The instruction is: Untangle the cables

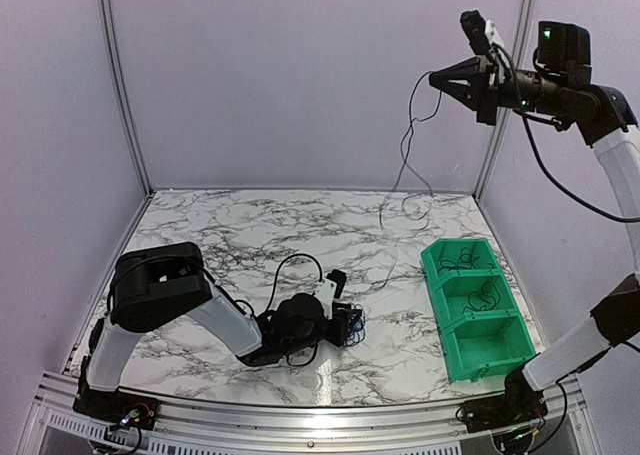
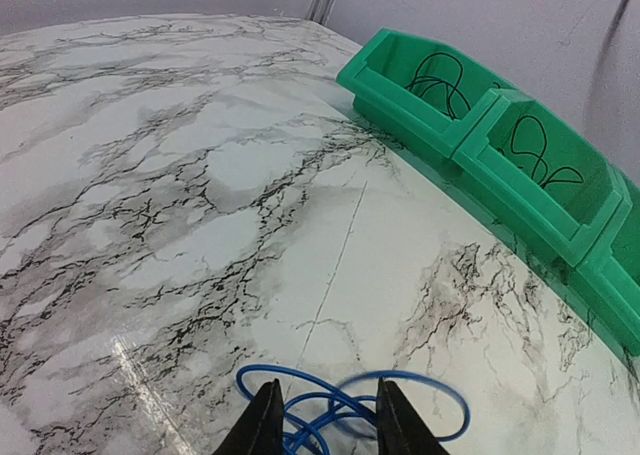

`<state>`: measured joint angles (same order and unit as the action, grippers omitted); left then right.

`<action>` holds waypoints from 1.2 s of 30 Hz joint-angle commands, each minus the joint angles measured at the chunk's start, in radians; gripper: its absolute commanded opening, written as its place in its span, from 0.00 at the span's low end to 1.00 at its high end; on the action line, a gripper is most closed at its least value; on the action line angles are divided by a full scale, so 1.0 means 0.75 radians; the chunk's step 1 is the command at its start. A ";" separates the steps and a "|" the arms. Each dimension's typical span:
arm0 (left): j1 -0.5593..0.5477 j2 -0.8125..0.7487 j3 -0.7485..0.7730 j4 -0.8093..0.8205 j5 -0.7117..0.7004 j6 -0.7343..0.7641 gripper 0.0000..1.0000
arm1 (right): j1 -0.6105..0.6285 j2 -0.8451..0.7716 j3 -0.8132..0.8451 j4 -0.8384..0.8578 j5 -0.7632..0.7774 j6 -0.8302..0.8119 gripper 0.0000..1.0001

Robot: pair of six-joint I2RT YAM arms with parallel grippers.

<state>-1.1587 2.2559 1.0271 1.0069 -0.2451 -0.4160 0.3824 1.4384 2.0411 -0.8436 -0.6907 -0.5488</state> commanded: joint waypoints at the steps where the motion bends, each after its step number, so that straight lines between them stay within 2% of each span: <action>1: 0.001 -0.012 -0.066 -0.095 -0.011 0.000 0.33 | -0.054 -0.052 0.099 0.146 -0.033 0.067 0.00; 9: 0.001 -0.036 -0.085 -0.107 -0.023 0.014 0.34 | -0.064 -0.056 0.150 0.170 -0.006 0.086 0.00; 15: 0.001 -0.209 -0.130 -0.138 0.005 0.118 0.42 | -0.064 -0.147 -0.061 0.251 0.038 0.075 0.00; 25: 0.001 -0.619 -0.140 -0.476 -0.023 0.326 0.58 | -0.064 -0.272 -0.334 0.264 0.074 0.053 0.00; 36: 0.003 -0.863 -0.099 -0.893 -0.114 0.421 0.62 | -0.064 -0.418 -0.525 0.186 0.237 -0.045 0.00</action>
<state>-1.1587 1.6707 0.9226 0.5217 -0.2790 -0.1482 0.3420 1.1763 1.6714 -0.6765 -0.5869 -0.5426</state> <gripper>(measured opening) 0.614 0.022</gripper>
